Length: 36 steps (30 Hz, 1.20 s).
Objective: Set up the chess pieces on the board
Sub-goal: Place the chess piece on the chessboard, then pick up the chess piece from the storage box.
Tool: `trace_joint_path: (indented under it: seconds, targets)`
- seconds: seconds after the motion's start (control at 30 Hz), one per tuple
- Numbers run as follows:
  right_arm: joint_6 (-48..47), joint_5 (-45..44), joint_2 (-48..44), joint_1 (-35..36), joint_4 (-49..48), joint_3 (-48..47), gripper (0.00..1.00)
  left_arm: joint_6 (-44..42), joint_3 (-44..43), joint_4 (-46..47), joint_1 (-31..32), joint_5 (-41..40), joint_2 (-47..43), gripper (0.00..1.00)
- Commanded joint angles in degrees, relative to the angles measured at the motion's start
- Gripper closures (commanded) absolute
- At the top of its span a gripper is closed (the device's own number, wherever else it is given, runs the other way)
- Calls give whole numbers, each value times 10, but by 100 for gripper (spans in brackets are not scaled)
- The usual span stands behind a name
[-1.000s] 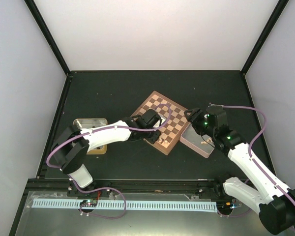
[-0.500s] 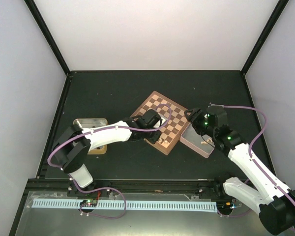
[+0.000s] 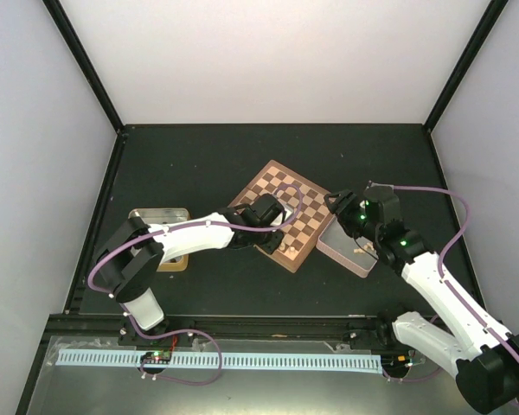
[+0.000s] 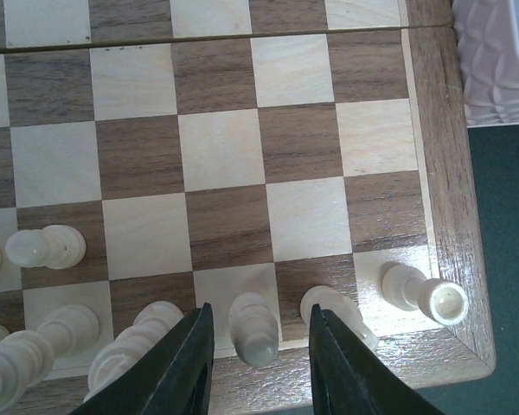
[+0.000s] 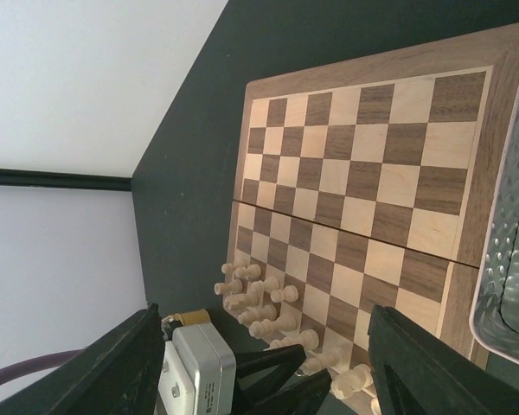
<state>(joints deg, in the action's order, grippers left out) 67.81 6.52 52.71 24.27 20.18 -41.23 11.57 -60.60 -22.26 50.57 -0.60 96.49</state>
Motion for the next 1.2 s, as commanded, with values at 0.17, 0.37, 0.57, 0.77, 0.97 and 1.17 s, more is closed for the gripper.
trace_joint_path:
  seconds: [0.17, 0.37, 0.57, 0.77, 0.97, 1.17]
  targets:
    - [-1, -12, -26, -3, 7, -10, 35, 8, -34, -21, -2, 1, -38, 67]
    - [-55, -61, -39, -3, 39, -13, 35, 15, -54, -35, -7, -21, -90, 66]
    - [-180, -137, -28, -3, 116, -32, 35, 36, -35, -18, -36, -46, -186, 58]
    - [-235, -218, 11, -10, 215, -29, 42, 41, 25, 40, -75, -66, -304, 43]
    - [-222, -242, 70, -24, 273, -14, 54, 33, 97, 112, -96, -85, -401, 25]
    - [-221, -242, 119, -57, 242, 21, 67, 24, 114, 123, -102, -79, -411, 21]
